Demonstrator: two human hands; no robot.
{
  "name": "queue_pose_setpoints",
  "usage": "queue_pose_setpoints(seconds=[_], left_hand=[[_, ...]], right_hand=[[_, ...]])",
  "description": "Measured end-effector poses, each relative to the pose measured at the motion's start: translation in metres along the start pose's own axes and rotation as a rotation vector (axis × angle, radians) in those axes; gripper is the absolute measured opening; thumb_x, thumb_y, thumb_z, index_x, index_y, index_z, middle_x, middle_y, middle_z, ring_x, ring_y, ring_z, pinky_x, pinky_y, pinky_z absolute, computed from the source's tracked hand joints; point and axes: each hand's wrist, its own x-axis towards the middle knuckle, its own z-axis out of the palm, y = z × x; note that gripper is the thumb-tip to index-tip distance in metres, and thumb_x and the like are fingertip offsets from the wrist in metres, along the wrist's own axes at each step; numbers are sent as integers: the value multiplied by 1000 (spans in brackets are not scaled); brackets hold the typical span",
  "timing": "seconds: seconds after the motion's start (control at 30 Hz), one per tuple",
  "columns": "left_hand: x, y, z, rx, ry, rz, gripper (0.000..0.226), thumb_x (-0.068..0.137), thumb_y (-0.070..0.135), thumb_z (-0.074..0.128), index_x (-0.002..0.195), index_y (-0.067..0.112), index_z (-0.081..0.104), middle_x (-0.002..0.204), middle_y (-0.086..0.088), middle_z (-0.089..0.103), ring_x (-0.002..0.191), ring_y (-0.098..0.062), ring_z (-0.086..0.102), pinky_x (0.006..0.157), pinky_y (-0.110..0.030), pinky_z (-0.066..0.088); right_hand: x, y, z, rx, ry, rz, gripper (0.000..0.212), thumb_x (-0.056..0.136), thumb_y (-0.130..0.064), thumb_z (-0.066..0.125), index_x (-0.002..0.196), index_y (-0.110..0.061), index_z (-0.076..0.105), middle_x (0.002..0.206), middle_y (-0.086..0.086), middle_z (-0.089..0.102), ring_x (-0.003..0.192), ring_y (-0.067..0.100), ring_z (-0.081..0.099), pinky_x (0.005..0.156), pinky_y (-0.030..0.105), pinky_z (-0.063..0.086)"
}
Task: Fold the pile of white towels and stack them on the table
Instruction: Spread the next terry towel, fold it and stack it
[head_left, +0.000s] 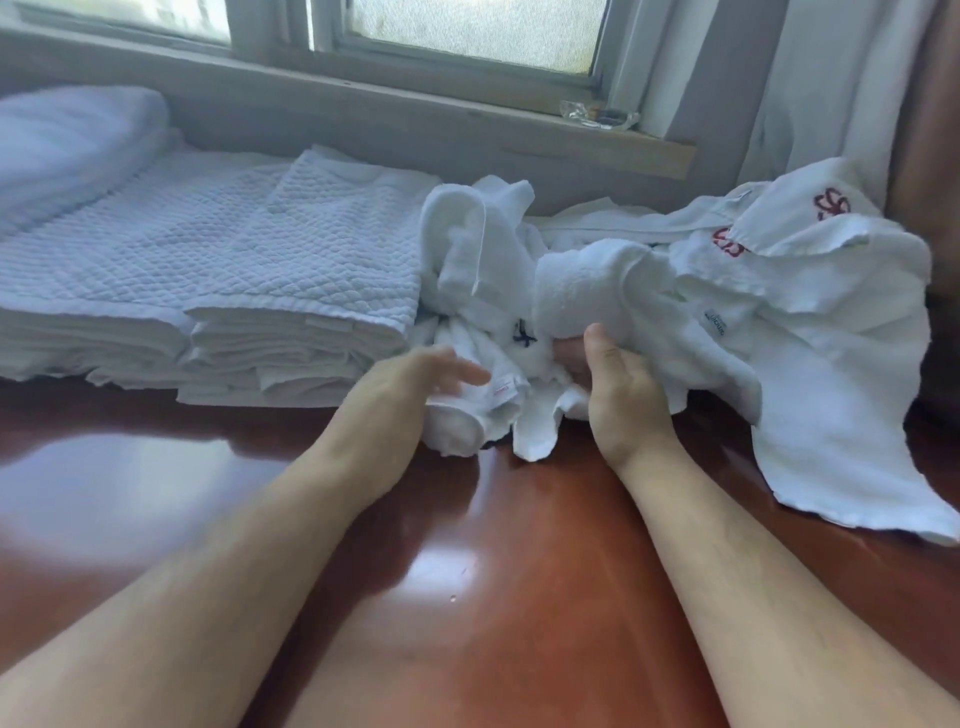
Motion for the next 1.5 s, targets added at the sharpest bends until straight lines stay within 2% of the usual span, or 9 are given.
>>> queue_pose_setpoints(seconds=[0.23,0.4,0.57,0.77,0.93,1.1,1.2,1.3,1.5], left_hand=[[24,0,26,587,230,22,105,76,57,76,155,19,18,148,-6,49,134,-28,48,103,-36,40],[35,3,10,752,160,-13,20,80,39,67,90,22,62,85,3,69,77,-16,63,60,-30,45],[4,3,-11,450,-132,91,27,70,35,62,64,12,50,53,5,57,52,-13,56,51,-29,39],[-12,10,-44,380,-438,-3,24,64,39,60,61,16,53,59,6,49,55,-9,51,56,-29,39],[7,5,-19,428,-106,66,66,66,91,51,70,26,53,59,16,56,54,-2,54,56,-24,41],[17,-2,-5,342,-88,85,33,72,44,75,98,32,62,83,13,71,75,0,67,64,-23,53],[19,1,-13,355,-100,111,14,77,32,63,86,26,71,74,8,72,68,-5,68,58,-27,54],[14,6,-24,295,-165,145,19,76,33,62,87,25,75,74,5,74,69,-10,70,62,-27,58],[-8,12,-25,294,-596,82,27,63,34,59,81,22,75,74,2,70,70,-16,67,66,-32,51]], right_hand=[[-8,-6,12,171,-58,30,57,100,-53,31,96,-15,74,92,2,77,90,14,73,79,27,53],[-2,-2,12,165,-182,186,78,88,-74,20,105,-25,77,108,-13,76,102,-4,67,84,28,43],[6,-4,11,204,-236,233,93,82,-83,16,116,-18,74,114,4,75,110,24,69,81,43,51],[9,-8,9,257,-307,274,107,83,-86,9,123,-8,71,121,13,72,133,48,48,118,66,24],[0,-10,17,260,-177,237,91,86,-82,25,103,-10,77,106,17,75,112,49,63,104,65,43],[2,-9,24,376,-184,220,81,85,-76,30,84,-11,80,96,20,72,94,42,58,92,61,44],[9,-5,22,401,-293,233,87,89,-78,24,114,-14,77,122,21,70,117,64,45,112,68,26],[13,-6,19,506,-464,160,91,93,-78,20,151,-14,45,150,10,52,141,35,45,121,58,24],[14,-22,15,608,-354,125,79,101,-67,17,153,-12,42,152,6,51,141,22,47,120,43,29]])
